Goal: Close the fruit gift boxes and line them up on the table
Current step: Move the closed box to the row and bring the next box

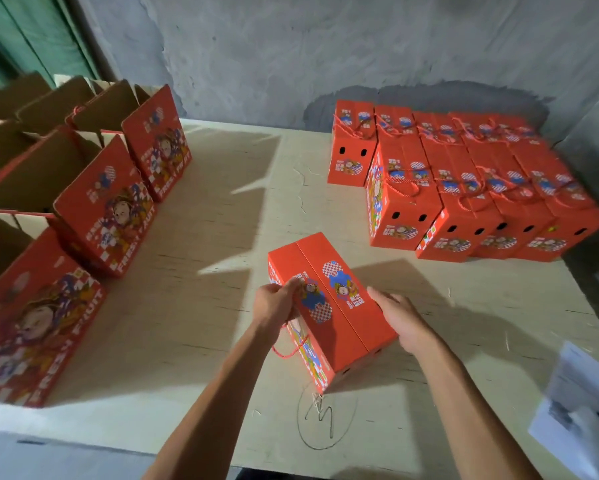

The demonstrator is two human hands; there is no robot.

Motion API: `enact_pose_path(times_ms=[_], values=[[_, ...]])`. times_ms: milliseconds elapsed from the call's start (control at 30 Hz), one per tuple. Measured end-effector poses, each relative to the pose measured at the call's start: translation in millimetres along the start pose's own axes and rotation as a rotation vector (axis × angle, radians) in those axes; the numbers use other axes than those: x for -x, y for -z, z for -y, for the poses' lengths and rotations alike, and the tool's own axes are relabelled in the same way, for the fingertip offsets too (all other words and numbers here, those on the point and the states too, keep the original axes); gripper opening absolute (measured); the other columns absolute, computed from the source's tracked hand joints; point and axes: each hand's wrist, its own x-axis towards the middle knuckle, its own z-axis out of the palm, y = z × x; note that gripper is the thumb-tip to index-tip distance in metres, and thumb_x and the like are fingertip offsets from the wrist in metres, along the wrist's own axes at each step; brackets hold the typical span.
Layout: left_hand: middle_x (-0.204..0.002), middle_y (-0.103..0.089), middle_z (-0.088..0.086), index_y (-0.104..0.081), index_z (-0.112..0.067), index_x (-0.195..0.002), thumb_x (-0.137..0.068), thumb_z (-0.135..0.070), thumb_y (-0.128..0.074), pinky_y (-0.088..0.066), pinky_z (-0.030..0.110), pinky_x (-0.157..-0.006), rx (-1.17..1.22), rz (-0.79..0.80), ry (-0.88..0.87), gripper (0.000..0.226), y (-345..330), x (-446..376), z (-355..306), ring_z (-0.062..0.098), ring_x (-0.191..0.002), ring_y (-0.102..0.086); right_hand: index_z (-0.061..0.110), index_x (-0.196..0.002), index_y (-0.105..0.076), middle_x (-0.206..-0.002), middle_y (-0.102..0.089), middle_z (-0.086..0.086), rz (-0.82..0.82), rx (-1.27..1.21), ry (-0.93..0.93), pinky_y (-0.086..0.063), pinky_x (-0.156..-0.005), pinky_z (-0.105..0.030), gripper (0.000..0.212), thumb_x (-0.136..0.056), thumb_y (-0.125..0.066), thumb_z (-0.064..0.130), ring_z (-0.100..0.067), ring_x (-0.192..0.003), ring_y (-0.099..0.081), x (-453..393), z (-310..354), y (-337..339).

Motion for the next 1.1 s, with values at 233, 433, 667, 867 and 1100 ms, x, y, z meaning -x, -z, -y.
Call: enact_pose_path(times_ms=[233,433,667,867,1100], values=[[-0.063,-0.061,0.013,-0.067,-0.002,-0.076,-0.101,-0.025,-0.062,-0.053,0.038,-0.065,-0.025,0.131,-0.103,0.035,1.8,23.1,-44.6,0.025,-0.059,-0.058,0.013,-0.084,-0.074,-0.084,-0.077,-0.004,-0.016,0.019,0.168,-0.052,-0.076,-0.029,0.008,-0.088,-0.078,0.019,-0.019,-0.083,-0.068,-4.5,37.6,-16.5],[-0.089,-0.068,0.023,-0.069,0.005,-0.091,-0.099,0.002,-0.04,-0.056,0.034,-0.068,0.017,0.217,-0.232,0.031,-23.6,51.2,-83.2,0.029,-0.08,-0.064,0.014,-0.093,-0.073,-0.088,-0.074,0.001,0.027,0.078,0.359,-0.048,-0.072,-0.03,0.045,-0.099,-0.057,0.056,-0.019,-0.083,-0.066,27.0,67.7,-41.6],[-0.053,-0.067,0.0,-0.078,-0.022,-0.073,-0.074,0.007,-0.053,-0.048,0.026,-0.049,-0.407,0.163,-0.609,0.038,-4.6,52.3,-98.0,0.012,-0.048,-0.062,0.019,-0.07,-0.068,-0.063,-0.069,-0.012,0.271,-0.052,0.419,-0.057,-0.073,-0.05,0.047,-0.104,-0.035,0.026,-0.027,-0.059,-0.067,51.1,102.4,-70.6],[-0.072,-0.075,0.005,-0.078,-0.01,-0.08,-0.08,0.003,-0.064,-0.063,0.034,-0.07,-0.32,0.056,-0.577,0.019,9.5,46.3,-99.1,0.017,-0.066,-0.075,0.016,-0.068,-0.071,-0.062,-0.07,-0.014,0.161,0.098,0.487,-0.059,-0.078,-0.057,0.036,-0.087,-0.045,0.033,-0.034,-0.061,-0.069,54.0,119.4,-81.1],[-0.071,-0.073,0.015,-0.066,-0.005,-0.074,-0.086,-0.003,-0.071,-0.061,0.038,-0.062,-0.191,0.021,-0.482,0.014,8.2,42.5,-100.1,0.025,-0.067,-0.073,-0.002,-0.076,-0.068,-0.069,-0.071,-0.016,0.023,0.147,0.481,-0.053,-0.06,-0.036,0.062,-0.078,-0.067,0.06,-0.019,-0.056,-0.066,60.0,145.1,-79.4]])
